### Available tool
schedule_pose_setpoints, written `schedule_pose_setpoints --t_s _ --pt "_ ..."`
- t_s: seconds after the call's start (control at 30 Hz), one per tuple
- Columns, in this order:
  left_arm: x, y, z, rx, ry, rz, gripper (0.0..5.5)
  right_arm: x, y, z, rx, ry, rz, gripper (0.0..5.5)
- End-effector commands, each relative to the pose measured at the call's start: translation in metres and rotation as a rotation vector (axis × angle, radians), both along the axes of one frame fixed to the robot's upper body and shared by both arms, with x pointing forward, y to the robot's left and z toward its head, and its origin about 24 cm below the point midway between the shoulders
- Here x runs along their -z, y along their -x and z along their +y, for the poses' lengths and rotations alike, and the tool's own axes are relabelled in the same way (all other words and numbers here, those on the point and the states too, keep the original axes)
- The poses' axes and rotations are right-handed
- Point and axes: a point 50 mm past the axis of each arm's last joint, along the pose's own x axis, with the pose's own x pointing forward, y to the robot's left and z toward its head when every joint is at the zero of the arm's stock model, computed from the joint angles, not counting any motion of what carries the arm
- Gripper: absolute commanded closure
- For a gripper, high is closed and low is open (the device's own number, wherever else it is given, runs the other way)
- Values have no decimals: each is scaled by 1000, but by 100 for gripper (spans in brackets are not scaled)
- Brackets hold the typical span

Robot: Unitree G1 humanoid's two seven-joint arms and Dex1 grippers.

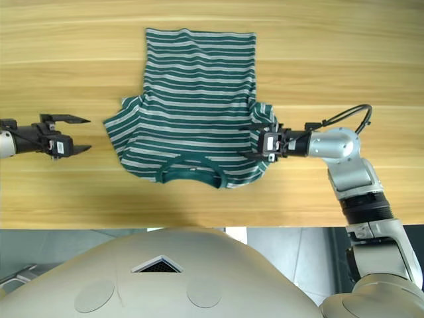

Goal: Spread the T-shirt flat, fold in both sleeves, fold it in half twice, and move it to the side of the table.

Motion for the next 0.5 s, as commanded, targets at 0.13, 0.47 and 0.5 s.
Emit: schedule_pose_setpoints --t_s 0.13,0.47,0.5 --pt "22 -4 -3 18 -50 -28 201 0 -3 1 0 11 -19 253" --pt "36 -21 -39 86 77 -76 201 3 -1 4 -5 3 -8 253" --pt "37 -21 -40 86 77 -74 201 3 -1 5 -8 2 -7 253"
